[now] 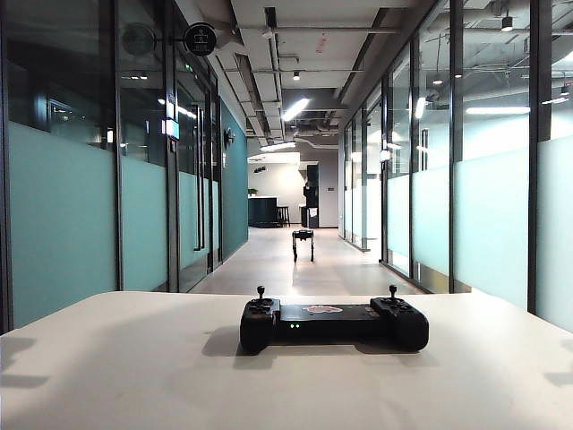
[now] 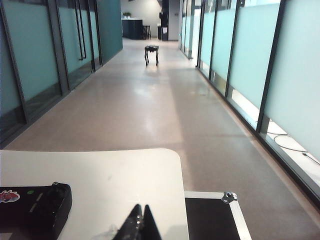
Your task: Push the left joystick on the remote control sitting on the white table backward to make the robot dog back up in a straight line until it returns close to you.
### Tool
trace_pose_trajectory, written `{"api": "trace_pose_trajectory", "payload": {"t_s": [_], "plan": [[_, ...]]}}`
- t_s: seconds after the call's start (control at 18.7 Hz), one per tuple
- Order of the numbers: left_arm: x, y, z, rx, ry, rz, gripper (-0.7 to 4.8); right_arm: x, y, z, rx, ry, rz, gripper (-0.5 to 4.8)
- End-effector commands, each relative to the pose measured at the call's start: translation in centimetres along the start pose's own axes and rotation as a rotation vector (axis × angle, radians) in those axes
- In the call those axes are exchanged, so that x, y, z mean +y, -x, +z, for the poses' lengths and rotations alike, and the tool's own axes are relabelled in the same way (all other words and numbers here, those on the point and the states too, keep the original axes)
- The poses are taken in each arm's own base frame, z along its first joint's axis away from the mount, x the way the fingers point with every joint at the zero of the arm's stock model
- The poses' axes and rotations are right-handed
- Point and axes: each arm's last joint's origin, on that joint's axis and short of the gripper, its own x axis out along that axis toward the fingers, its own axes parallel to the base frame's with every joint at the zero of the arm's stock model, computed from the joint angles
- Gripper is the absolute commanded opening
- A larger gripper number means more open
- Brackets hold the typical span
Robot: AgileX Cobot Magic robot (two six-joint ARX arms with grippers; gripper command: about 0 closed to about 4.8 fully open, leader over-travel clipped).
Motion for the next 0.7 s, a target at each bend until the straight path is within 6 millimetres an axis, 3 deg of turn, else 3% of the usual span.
{"api": "trace_pose_trajectory", "payload": {"t_s": [0.05,0.43,0.7], "plan": [[0.1,0.3,1.7,-0.059,0.019,0.02,-0.06,0.0,0.1,1.0,-0.042,-0.005,0.0,-0.05],[0.1,0.1,3.2,-0.074,0.018,0.02,-0.05,0.0,0.2,3.6,-0.079,-0.005,0.003,-0.06],[0.1,-2.3,5.2,-0.05,0.017,-0.032,-0.05,0.2,-1.1,5.8,-0.064,-0.001,0.081,-0.06]]}}
